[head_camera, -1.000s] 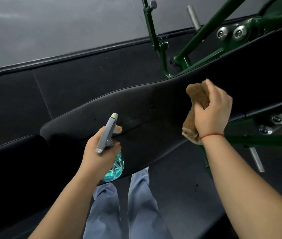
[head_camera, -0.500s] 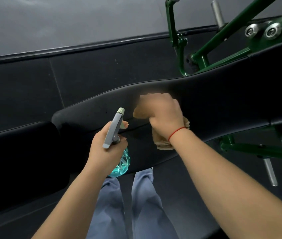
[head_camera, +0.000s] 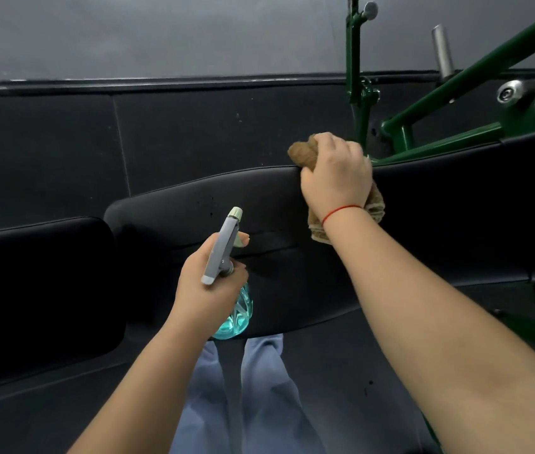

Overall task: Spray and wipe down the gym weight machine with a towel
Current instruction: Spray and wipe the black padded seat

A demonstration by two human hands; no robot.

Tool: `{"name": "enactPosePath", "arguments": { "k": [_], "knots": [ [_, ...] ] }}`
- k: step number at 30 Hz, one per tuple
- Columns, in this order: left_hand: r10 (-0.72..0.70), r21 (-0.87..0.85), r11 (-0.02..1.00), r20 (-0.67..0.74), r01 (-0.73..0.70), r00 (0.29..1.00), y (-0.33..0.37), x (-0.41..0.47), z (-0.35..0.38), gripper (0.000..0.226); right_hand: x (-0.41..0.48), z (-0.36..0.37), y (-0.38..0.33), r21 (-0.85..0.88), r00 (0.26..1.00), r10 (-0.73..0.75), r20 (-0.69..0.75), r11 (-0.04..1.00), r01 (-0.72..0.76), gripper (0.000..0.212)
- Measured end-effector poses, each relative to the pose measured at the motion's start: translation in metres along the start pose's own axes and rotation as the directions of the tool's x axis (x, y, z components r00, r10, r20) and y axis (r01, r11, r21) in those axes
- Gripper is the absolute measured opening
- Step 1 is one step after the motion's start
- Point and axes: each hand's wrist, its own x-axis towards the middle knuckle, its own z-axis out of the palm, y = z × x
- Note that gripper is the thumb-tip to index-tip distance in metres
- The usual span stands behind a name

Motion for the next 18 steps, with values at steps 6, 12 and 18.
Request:
{"name": "enactPosePath", "arguments": {
  "k": [6, 12, 18],
  "knots": [
    [0.013, 0.007, 1.000, 0.013, -0.013, 1.000, 0.007, 0.011, 0.000, 0.040, 0.015, -0.018, -0.001, -0.080, 0.930, -0.152, 0.334, 0.979, 0.188, 0.059],
    [0.035, 0.018, 0.999, 0.013, -0.036, 0.999, 0.009, 0.023, -0.006, 0.042, 0.055, -0.050, 0.040, -0.280, 0.918, 0.195, 0.345, 0.955, -0.097, 0.042],
    [0.051, 0.008, 0.999, 0.025, -0.051, 0.998, 0.004, 0.032, -0.015, 0.041, 0.099, -0.048, 0.018, -0.245, 0.648, 0.331, 0.686, 0.944, -0.222, 0.030]
  ]
}}
